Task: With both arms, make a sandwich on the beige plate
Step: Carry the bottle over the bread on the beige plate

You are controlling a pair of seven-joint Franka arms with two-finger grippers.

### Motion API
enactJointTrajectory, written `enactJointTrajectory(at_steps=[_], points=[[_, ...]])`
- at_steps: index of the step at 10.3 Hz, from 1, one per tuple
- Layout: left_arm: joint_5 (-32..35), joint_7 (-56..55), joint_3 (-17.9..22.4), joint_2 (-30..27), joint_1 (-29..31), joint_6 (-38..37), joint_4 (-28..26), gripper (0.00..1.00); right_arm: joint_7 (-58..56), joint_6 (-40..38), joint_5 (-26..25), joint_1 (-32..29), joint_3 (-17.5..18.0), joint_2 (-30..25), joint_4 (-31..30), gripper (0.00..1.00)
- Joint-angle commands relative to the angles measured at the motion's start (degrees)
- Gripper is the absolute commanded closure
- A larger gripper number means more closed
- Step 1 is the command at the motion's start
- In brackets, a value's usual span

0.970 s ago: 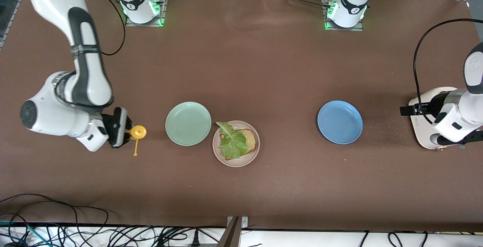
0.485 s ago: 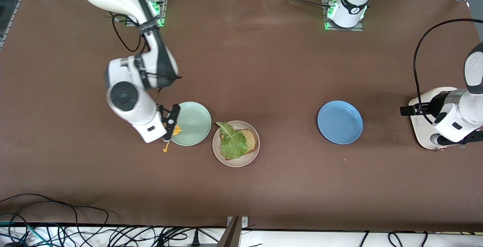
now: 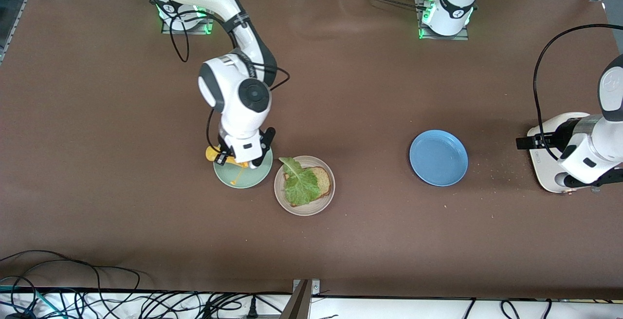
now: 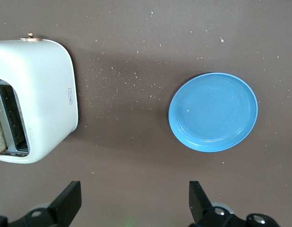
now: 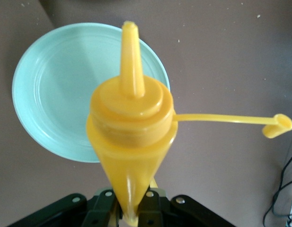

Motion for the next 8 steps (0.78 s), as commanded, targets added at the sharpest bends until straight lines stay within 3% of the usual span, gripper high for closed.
enactJointTrajectory(at_steps=[1,4,8], points=[[1.7,0.6,-0.2,-1.0,0.0,-0.5,-0.6,0.00,6.3,-1.2,-6.4,3.8,-0.9,2.2,0.7,1.00],[1.7,0.6,-0.2,-1.0,0.0,-0.5,-0.6,0.00,18.8,-5.5,-15.6,8.7,-1.0,6.9,0.8,1.00],[1.7,0.6,-0.2,-1.0,0.0,-0.5,-0.6,0.00,23.5,-8.3,-20.1,11.1,-1.0,8.7,2.1,1.00]])
